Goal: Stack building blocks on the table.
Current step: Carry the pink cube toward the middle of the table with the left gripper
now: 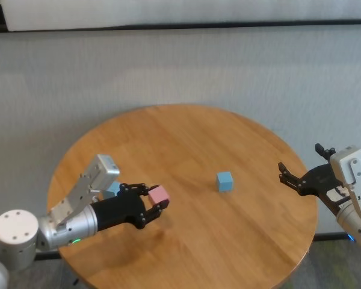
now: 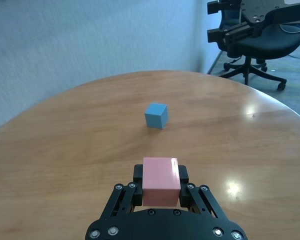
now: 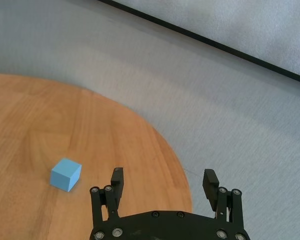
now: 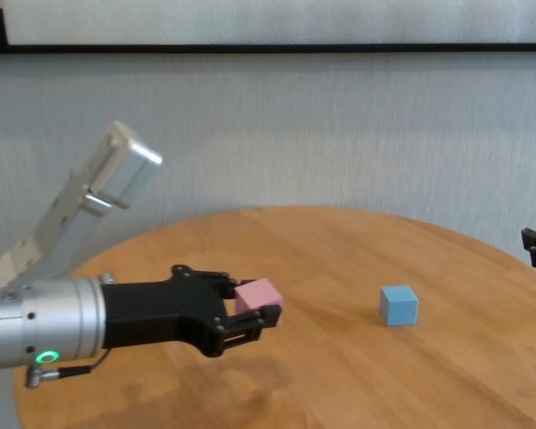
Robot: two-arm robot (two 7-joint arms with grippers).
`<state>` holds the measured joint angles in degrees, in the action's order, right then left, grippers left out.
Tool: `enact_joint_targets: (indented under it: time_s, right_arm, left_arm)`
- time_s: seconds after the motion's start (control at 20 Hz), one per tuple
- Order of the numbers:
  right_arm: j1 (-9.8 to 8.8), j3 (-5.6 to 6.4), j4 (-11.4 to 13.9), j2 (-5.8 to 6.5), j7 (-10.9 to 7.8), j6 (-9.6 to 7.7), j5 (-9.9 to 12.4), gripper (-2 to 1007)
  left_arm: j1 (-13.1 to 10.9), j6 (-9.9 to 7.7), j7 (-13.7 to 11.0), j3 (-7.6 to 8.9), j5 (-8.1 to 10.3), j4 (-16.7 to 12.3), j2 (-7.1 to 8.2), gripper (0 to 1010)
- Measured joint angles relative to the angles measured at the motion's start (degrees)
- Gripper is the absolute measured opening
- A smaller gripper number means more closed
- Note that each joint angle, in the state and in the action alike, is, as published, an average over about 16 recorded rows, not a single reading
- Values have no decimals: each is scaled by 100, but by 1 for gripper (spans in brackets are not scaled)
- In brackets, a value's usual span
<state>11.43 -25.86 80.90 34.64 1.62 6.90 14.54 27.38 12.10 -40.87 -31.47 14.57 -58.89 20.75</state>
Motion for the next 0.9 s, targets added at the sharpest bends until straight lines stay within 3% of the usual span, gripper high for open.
enact_joint_targets:
  time_s: [0.4,0.9]
  right_arm:
    - [0,0,0,0,0,0,0,1000]
    - [0,0,0,0,0,0,0,1000]
  left_arm:
    - [425,208,-153,-119,-32,757,-341,399]
    - [848,525,-329,-95,-7,1816,-738,399]
